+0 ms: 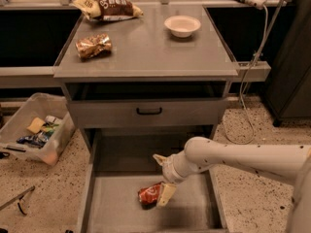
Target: Pick coke can from middle drawer and place on counter
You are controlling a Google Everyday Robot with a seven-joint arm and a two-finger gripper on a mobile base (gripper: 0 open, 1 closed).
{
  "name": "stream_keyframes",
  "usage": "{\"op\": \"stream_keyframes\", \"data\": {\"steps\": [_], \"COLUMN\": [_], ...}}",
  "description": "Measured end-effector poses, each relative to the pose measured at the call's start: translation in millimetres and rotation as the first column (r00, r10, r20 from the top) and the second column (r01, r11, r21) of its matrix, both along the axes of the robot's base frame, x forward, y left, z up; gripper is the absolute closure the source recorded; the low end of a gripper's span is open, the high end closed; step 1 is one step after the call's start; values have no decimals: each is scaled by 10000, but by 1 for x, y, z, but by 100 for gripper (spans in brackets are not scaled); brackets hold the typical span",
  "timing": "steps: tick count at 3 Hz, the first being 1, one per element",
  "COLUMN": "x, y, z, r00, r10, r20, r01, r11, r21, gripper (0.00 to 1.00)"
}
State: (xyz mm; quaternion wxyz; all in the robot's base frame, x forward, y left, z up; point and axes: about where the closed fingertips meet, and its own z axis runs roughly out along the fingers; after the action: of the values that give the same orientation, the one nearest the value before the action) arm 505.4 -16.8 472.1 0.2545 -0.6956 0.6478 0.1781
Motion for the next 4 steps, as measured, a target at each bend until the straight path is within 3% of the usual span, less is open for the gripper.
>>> {"op": "stream_keyframes", "data": {"steps": [1, 4], "x": [5, -15], "y": [8, 24], "z": [-35, -101], "r00": [10000, 9942], "r10": [26, -399], "r20": [-75, -996], "r01": [-27, 473], "r11": [10000, 9963], "r21": [-47, 723], "gripper": [0, 0]}}
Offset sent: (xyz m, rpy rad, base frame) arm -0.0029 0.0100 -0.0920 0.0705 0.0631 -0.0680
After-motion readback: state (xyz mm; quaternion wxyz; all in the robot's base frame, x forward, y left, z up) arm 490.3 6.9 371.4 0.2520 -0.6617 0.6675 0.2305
